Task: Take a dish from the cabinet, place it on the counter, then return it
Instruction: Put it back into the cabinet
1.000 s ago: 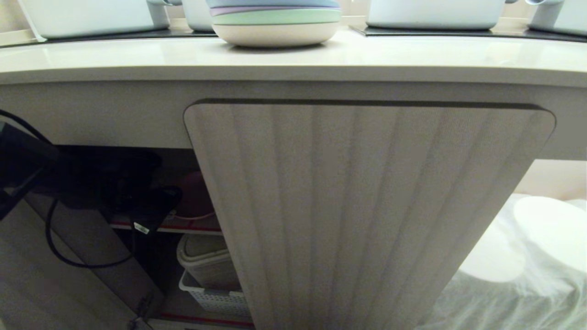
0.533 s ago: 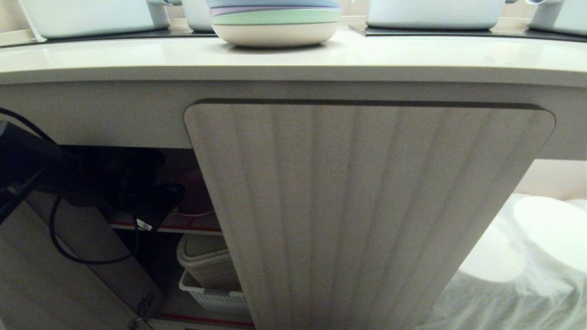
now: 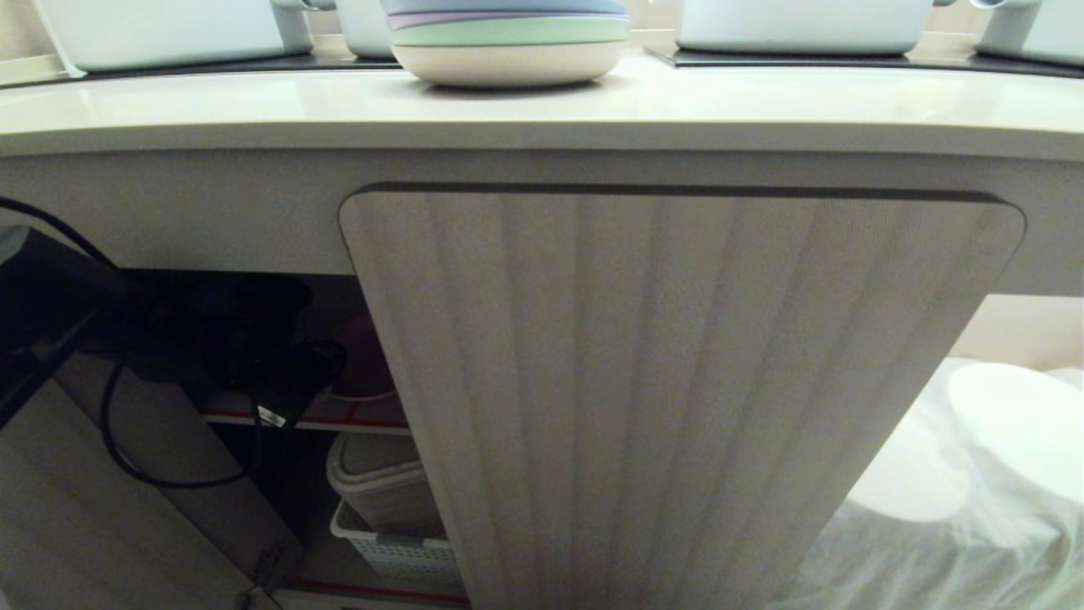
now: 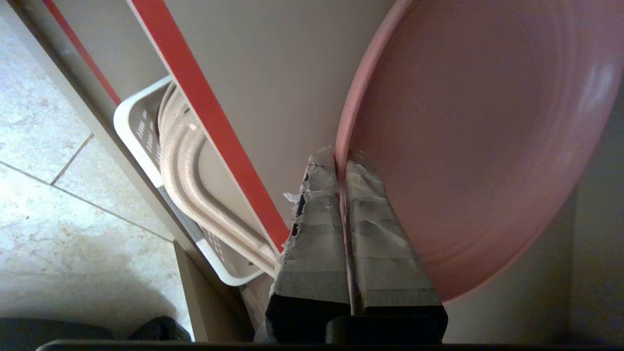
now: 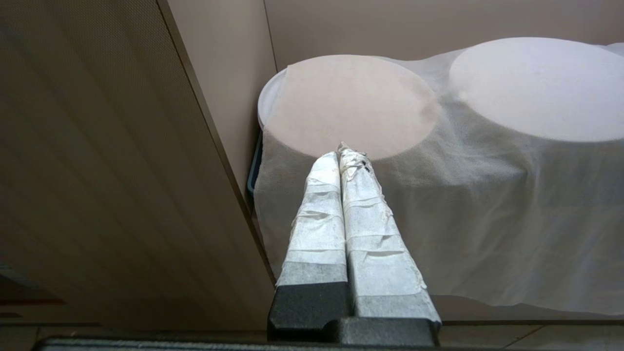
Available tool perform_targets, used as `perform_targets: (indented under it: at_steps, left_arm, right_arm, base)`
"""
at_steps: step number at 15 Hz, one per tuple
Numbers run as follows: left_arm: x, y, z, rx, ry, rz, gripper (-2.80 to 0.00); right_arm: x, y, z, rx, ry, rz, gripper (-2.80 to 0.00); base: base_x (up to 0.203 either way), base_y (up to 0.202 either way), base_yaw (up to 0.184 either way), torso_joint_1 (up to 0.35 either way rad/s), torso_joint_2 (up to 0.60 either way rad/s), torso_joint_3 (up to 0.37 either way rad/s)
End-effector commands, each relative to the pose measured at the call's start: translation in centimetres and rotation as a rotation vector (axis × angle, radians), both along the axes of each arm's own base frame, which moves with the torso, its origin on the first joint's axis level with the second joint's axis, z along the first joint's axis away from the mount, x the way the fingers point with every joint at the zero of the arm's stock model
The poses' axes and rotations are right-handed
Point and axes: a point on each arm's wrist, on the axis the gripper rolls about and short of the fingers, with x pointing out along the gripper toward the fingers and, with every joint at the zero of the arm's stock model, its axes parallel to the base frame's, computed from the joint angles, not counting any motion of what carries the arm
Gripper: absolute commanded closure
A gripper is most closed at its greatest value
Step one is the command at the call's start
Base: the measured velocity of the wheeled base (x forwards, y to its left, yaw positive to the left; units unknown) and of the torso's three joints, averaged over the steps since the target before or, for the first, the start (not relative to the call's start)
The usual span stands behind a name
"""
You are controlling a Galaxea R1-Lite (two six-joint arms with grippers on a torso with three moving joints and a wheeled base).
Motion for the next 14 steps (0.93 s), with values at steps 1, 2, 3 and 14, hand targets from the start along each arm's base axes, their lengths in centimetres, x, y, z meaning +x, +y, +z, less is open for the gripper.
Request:
perform_targets:
  at_steps: [1, 2, 3, 14]
  left_arm:
    - [0.04, -0.02, -0.09, -0.002, 0.000, 0.007, 0.00]
    - [0.04, -0.02, -0.09, -0.002, 0.000, 0.007, 0.00]
    - [0.09, -0.02, -0.18, -0.003, 0.002, 0.006, 0.00]
    - [0.91, -0.23, -0.77, 0.006, -0.035, 0.030, 0.00]
  right_arm:
    - [0.00, 0.00, 0.00, 0.000, 0.000, 0.000, 0.00]
    - [0.00, 0.00, 0.00, 0.000, 0.000, 0.000, 0.00]
    - [0.00, 0.00, 0.00, 0.000, 0.000, 0.000, 0.00]
    - [0.00, 0.00, 0.00, 0.000, 0.000, 0.000, 0.00]
  base:
    - [0.000, 0.000, 0.000, 0.000, 0.00, 0.000]
    - [0.000, 0.000, 0.000, 0.000, 0.00, 0.000]
    - [0.000, 0.000, 0.000, 0.000, 0.00, 0.000]
    - [0.000, 0.000, 0.000, 0.000, 0.00, 0.000]
